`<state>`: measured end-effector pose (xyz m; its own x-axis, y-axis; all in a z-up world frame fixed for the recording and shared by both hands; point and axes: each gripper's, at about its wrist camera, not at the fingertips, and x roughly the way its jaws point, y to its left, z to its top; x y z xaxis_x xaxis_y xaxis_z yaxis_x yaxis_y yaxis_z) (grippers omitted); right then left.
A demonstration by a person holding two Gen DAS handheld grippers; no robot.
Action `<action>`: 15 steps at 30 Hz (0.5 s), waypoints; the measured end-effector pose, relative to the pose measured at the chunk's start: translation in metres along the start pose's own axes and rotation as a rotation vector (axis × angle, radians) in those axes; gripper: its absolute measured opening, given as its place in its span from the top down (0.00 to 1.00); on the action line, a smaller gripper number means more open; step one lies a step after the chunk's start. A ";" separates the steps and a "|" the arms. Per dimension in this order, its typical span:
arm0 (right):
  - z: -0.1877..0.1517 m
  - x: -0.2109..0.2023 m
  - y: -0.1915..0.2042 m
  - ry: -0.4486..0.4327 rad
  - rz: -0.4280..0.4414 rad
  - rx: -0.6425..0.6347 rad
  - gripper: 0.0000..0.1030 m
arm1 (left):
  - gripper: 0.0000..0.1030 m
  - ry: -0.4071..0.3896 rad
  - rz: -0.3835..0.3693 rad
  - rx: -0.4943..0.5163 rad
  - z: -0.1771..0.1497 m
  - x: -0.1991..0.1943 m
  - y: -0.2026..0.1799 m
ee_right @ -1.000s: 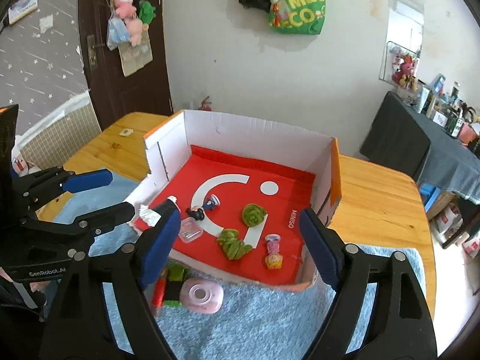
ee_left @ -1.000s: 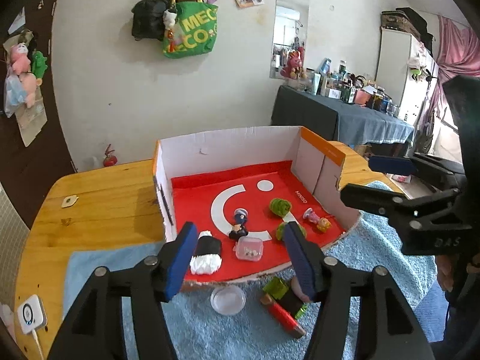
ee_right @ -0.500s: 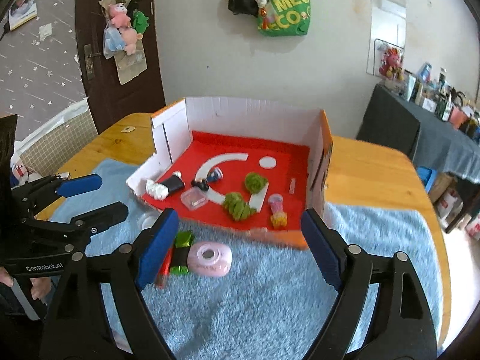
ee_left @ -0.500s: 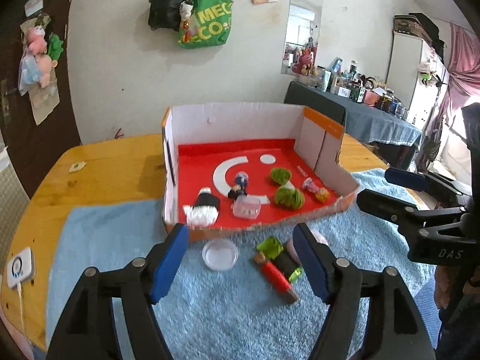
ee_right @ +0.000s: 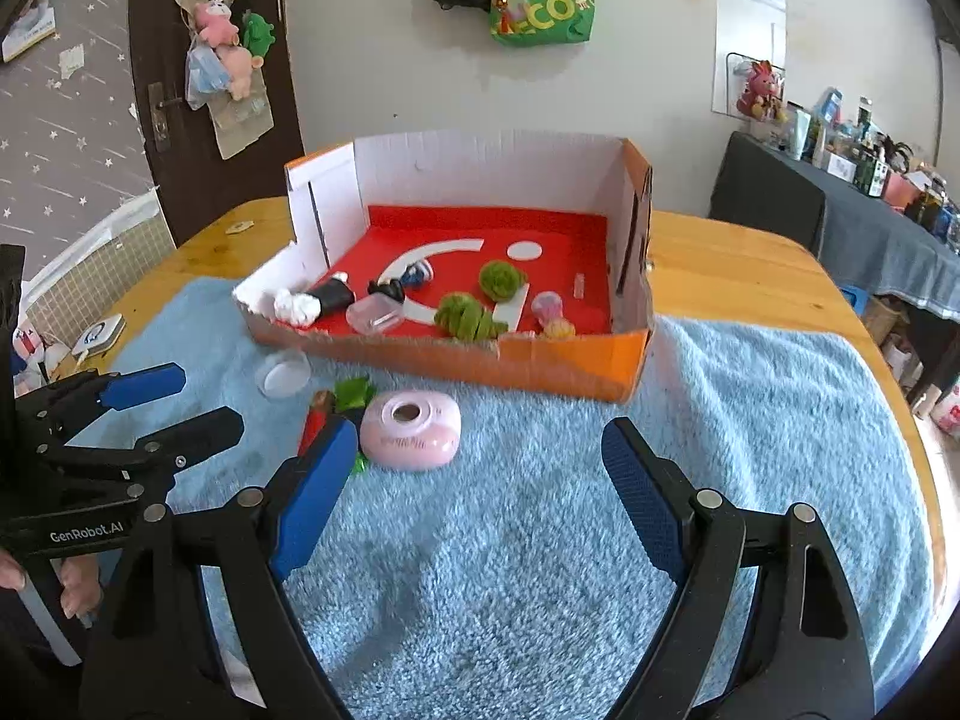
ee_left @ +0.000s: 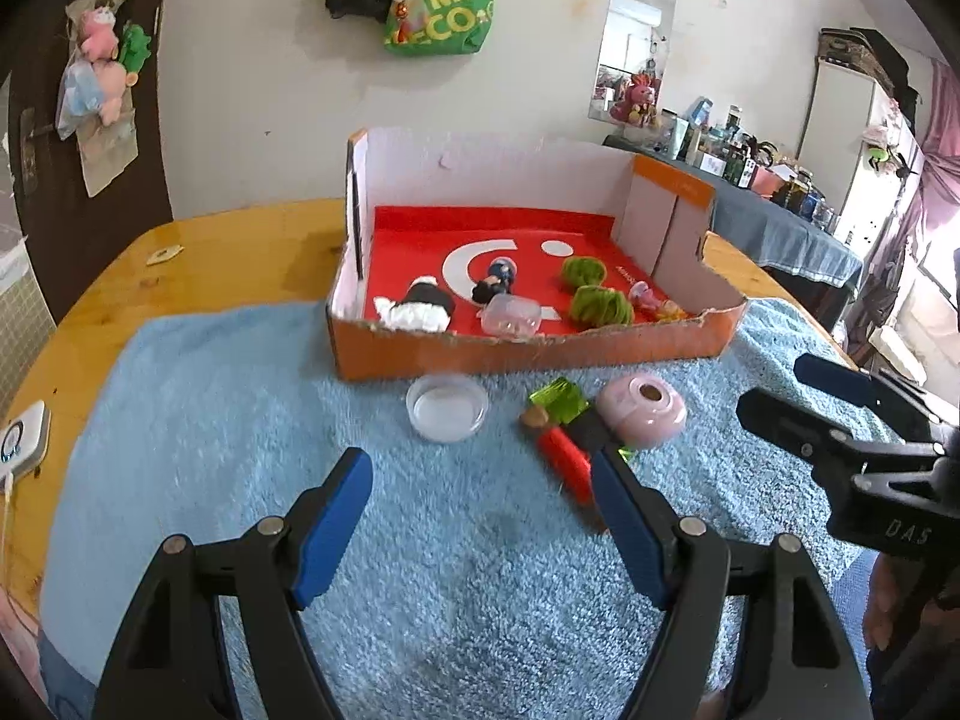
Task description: Organize objects
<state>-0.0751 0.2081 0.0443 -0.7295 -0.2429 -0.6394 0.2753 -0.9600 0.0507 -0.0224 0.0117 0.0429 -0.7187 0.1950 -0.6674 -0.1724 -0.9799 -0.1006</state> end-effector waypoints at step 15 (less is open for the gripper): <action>-0.026 0.016 0.007 0.048 -0.026 0.007 0.19 | 0.25 0.024 0.014 -0.019 -0.018 0.012 0.002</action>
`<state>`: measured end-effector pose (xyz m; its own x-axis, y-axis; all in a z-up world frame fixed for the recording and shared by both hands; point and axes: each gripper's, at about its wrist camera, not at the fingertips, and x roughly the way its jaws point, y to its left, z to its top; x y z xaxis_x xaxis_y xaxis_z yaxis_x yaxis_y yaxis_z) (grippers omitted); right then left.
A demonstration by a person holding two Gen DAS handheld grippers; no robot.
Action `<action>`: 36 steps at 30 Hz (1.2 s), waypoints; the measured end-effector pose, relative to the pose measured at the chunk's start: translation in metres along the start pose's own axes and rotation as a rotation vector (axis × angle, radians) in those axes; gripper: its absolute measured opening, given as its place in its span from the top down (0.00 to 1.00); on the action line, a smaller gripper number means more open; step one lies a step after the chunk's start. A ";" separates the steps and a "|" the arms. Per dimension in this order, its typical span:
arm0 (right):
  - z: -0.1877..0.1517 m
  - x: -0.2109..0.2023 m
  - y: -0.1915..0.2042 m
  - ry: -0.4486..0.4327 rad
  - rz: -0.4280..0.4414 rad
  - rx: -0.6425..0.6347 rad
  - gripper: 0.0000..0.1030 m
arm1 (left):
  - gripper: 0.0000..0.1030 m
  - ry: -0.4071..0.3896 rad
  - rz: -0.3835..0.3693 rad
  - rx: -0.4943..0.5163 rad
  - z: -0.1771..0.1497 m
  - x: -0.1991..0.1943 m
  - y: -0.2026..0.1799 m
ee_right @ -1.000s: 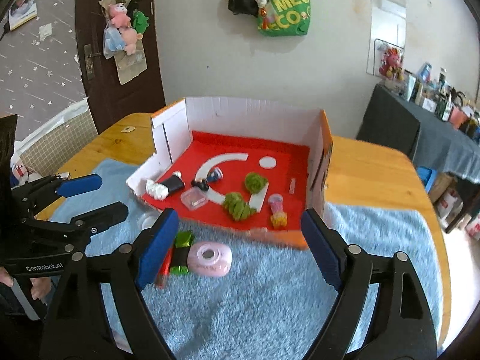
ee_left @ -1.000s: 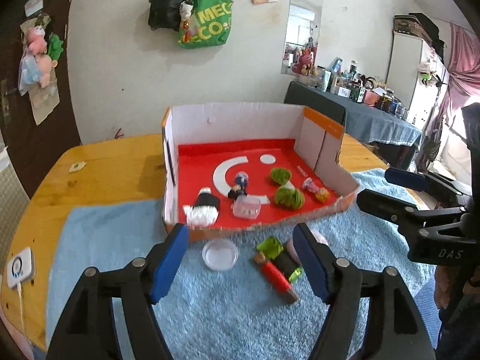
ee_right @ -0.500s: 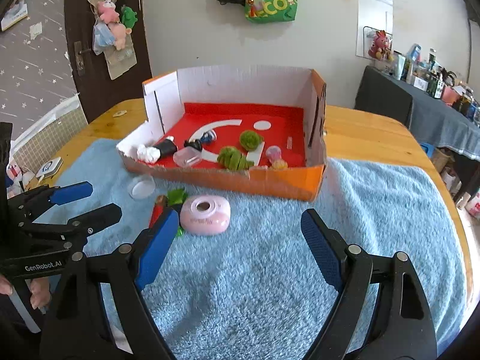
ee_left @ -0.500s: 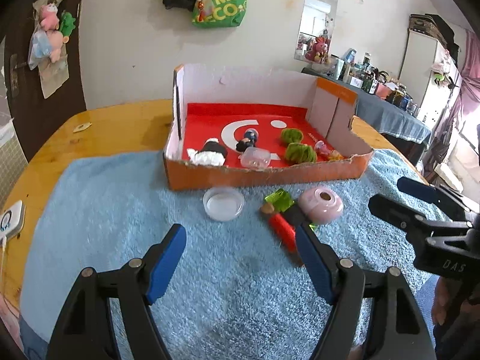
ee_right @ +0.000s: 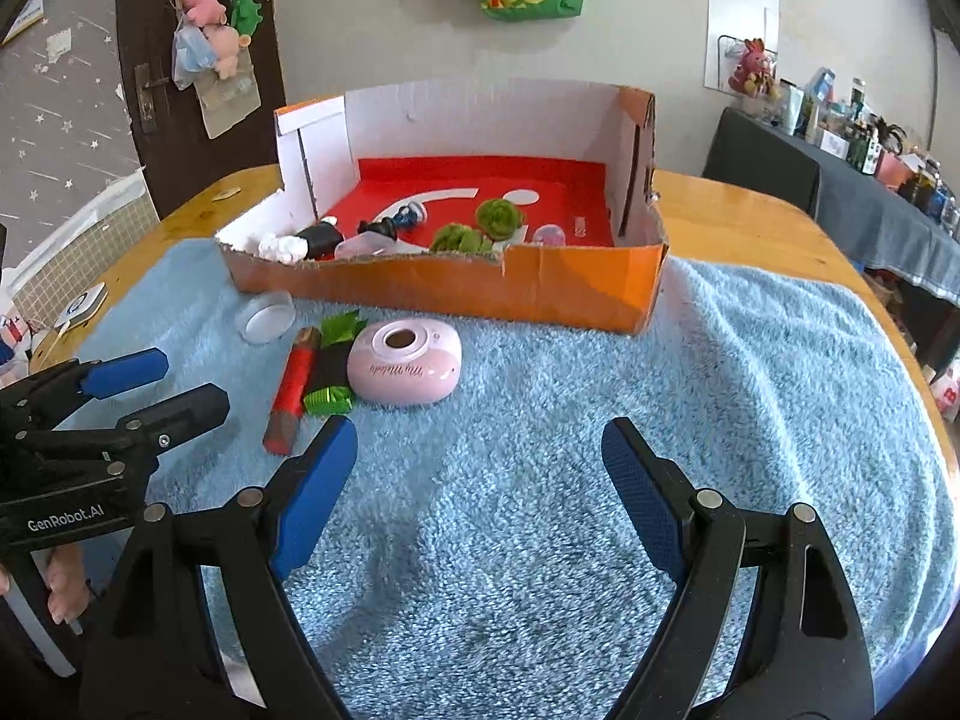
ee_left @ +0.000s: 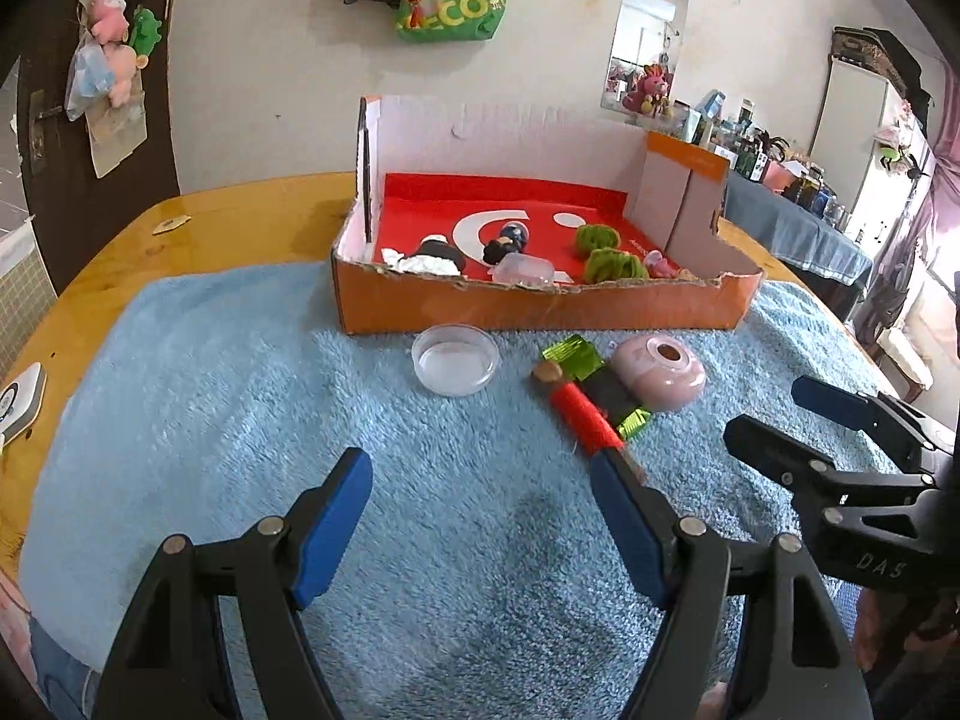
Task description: Organize objects
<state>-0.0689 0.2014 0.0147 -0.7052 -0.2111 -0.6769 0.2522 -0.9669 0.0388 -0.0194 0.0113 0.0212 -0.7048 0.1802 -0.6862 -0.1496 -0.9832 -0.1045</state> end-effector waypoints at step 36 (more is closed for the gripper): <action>0.029 0.045 0.010 0.103 0.030 0.052 0.19 | 0.25 0.114 -0.001 0.052 0.032 0.044 0.028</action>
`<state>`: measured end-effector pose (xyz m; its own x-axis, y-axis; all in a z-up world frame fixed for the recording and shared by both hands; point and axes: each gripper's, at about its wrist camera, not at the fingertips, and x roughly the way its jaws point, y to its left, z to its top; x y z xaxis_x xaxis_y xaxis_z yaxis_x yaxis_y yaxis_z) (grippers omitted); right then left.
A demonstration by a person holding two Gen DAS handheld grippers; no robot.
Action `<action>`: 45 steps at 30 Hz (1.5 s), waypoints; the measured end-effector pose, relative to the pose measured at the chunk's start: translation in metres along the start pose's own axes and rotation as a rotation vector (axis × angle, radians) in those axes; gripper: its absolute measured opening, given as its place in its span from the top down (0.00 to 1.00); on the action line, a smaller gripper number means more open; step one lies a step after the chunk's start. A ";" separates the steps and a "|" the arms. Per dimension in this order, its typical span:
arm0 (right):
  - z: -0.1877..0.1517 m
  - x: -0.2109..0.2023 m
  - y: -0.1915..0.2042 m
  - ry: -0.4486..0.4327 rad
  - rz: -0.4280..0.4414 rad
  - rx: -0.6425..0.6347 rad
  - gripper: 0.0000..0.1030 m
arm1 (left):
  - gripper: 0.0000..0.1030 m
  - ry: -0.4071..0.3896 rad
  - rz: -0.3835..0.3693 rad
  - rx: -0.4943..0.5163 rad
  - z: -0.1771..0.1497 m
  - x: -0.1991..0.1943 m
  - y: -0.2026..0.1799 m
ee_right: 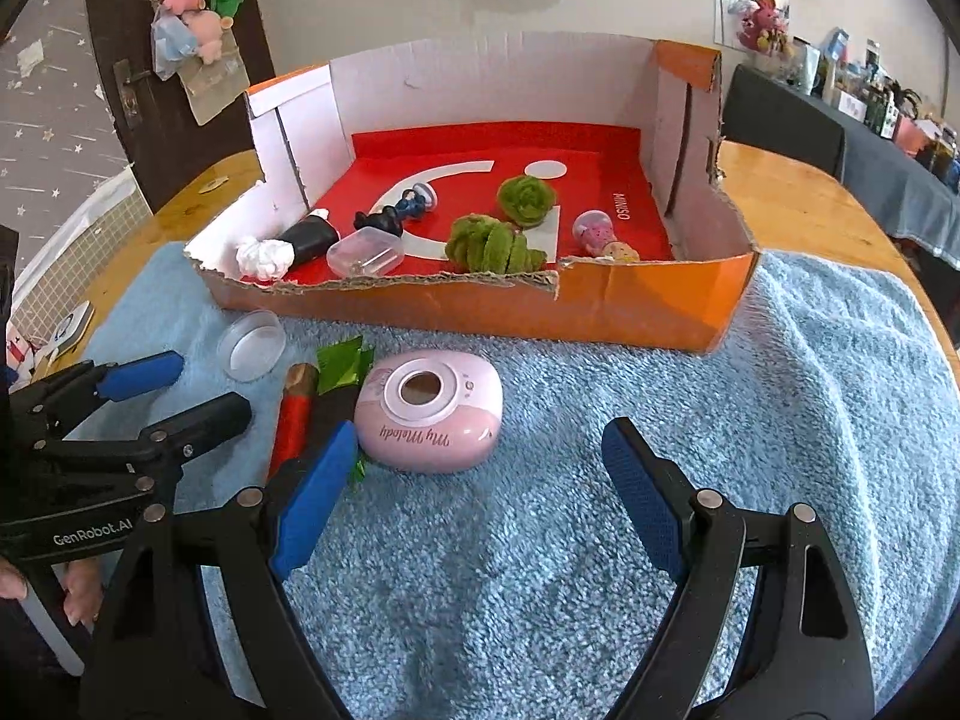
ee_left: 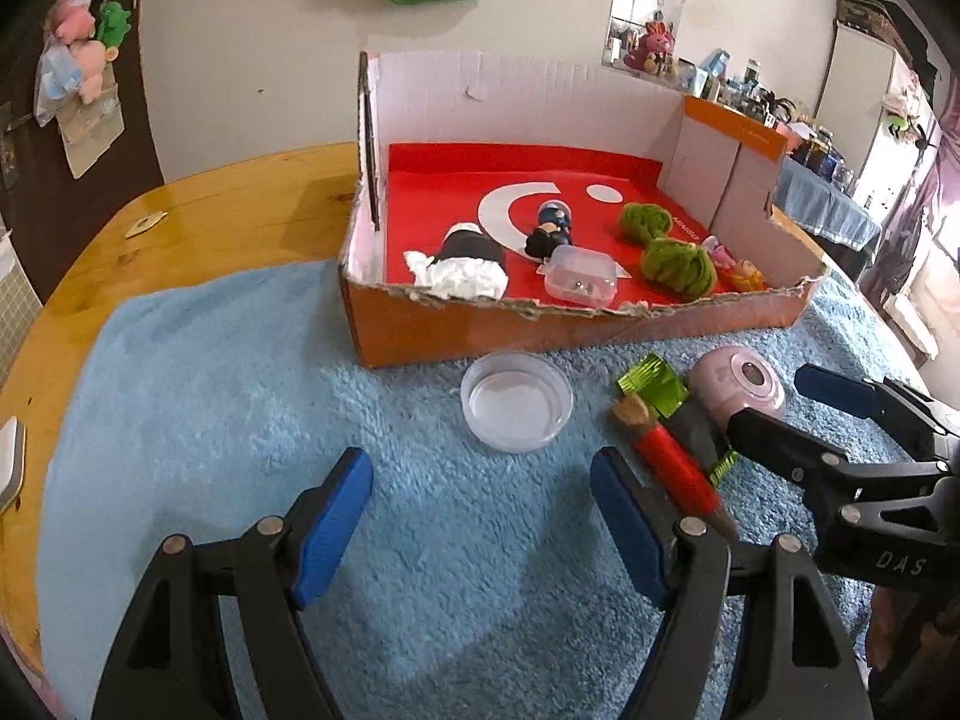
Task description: Organize objects
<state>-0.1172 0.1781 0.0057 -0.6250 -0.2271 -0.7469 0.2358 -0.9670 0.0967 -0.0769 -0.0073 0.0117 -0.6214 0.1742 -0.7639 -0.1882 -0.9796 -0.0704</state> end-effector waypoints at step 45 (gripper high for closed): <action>0.009 0.007 0.001 0.017 0.122 0.005 0.48 | 0.59 -0.026 -0.012 0.080 0.023 0.020 -0.009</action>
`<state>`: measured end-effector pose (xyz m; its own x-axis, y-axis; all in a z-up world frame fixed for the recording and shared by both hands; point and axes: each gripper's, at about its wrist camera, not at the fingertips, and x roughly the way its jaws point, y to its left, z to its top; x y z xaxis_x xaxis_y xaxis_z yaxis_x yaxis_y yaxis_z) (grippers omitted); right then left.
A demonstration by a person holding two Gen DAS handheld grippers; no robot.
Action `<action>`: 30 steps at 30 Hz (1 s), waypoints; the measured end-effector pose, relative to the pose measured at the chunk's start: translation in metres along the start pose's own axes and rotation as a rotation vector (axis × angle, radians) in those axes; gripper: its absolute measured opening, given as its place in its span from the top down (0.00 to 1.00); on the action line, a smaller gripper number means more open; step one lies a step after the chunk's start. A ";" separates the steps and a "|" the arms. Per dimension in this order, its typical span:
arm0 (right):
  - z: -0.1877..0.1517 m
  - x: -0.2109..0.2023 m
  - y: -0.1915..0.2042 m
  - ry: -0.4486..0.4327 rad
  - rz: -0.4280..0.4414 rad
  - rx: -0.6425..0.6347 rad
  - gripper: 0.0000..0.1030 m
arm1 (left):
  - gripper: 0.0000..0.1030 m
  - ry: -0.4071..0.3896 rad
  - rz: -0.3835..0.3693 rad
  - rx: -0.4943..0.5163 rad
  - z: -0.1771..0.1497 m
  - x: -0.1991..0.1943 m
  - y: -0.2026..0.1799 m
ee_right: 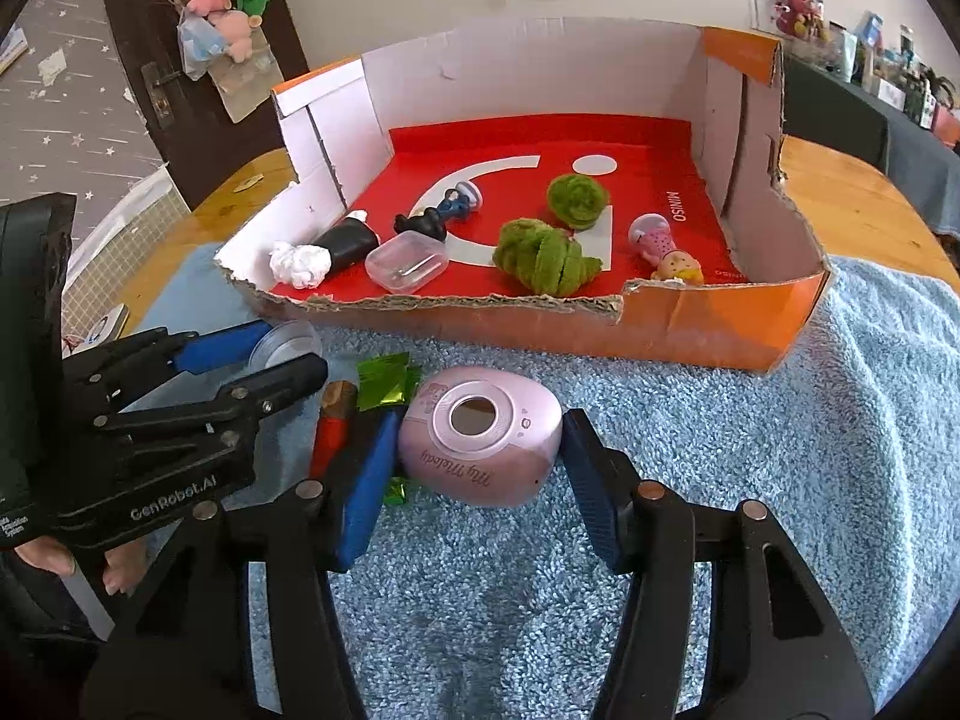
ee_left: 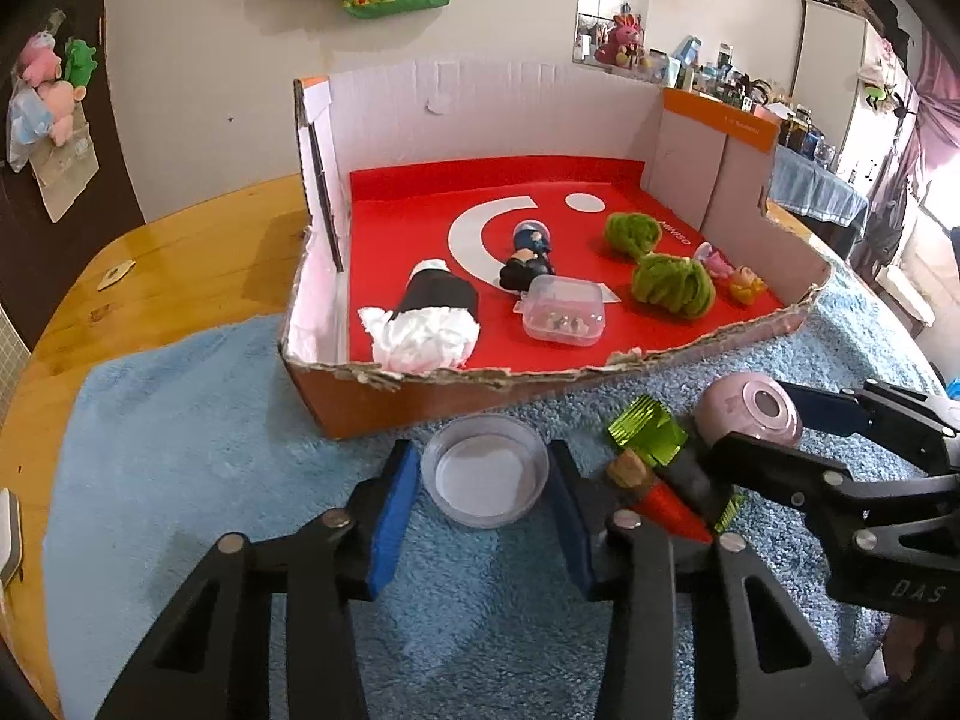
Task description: Organize objects
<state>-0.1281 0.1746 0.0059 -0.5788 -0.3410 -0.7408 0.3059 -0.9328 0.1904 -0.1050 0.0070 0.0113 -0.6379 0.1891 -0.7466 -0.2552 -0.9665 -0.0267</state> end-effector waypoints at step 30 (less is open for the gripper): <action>0.000 -0.041 0.005 -0.069 0.059 -0.014 0.48 | 0.59 -0.107 -0.065 0.004 -0.004 -0.058 -0.016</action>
<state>-0.1029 0.1840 0.0377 -0.6096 -0.4032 -0.6825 0.3514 -0.9092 0.2232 -0.0605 0.0111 0.0527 -0.6939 0.2685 -0.6681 -0.3013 -0.9510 -0.0693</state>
